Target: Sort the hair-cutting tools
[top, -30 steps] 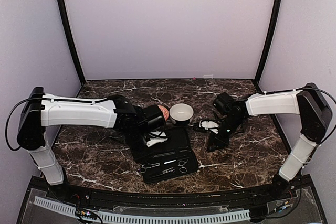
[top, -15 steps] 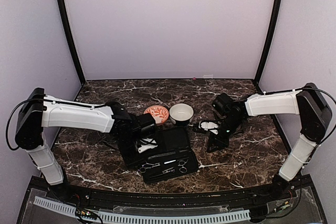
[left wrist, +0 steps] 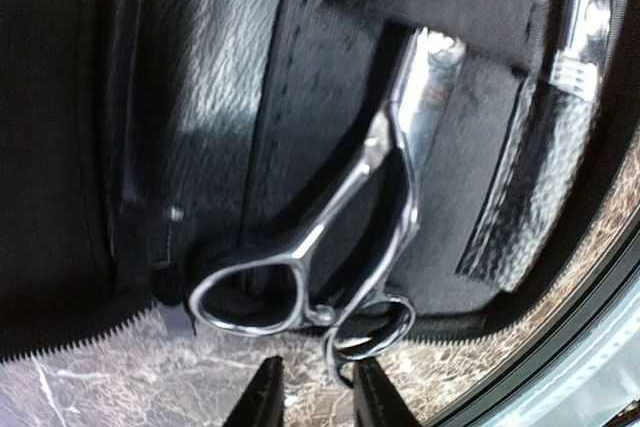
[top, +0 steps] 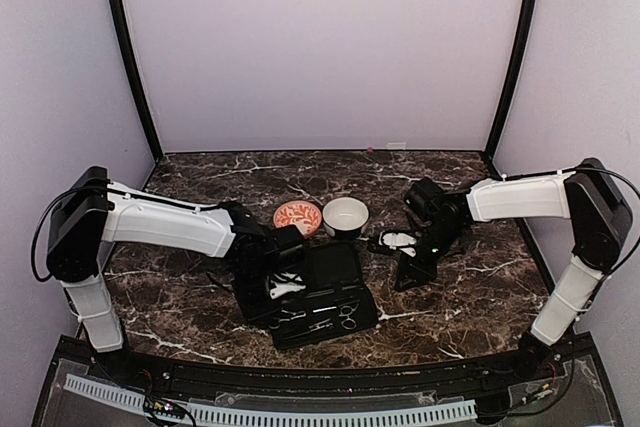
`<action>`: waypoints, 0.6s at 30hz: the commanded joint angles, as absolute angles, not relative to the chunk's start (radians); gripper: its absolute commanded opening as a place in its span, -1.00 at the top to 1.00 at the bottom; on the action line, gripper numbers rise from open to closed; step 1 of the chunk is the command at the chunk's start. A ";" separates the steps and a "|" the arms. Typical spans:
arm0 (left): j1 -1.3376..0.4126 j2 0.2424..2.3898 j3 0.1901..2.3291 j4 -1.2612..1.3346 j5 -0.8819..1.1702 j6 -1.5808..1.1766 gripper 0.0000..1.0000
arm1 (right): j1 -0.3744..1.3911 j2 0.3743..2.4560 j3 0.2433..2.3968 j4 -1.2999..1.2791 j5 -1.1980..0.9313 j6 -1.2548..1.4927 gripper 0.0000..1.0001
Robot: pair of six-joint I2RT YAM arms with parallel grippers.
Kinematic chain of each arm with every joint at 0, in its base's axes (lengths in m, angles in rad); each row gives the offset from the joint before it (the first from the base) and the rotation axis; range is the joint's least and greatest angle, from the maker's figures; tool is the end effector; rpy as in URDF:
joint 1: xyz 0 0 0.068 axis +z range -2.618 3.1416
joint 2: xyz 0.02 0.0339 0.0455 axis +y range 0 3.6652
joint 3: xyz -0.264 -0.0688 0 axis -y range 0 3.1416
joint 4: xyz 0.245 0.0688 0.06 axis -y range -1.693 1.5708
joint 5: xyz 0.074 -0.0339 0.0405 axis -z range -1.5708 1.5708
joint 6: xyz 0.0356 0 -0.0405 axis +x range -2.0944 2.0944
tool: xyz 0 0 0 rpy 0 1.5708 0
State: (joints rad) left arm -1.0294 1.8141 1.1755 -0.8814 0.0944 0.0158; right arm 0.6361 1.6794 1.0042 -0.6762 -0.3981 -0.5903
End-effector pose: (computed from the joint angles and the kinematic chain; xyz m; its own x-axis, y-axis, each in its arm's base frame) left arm 0.1629 -0.2774 0.1626 -0.5011 0.8638 -0.0523 0.8637 0.4954 -0.0933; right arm 0.2336 0.1897 0.1654 -0.3097 -0.8665 -0.3914 -0.9483 0.2517 0.1932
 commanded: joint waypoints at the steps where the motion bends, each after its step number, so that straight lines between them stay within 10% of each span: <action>1: -1.027 1.835 1.220 -0.879 0.112 0.036 0.58 | 0.646 1.685 1.029 -0.680 -0.392 -0.598 0.37; 18: -1.026 1.893 1.277 -0.849 0.199 0.010 0.87 | 0.646 1.689 1.028 -0.682 -0.390 -0.598 0.37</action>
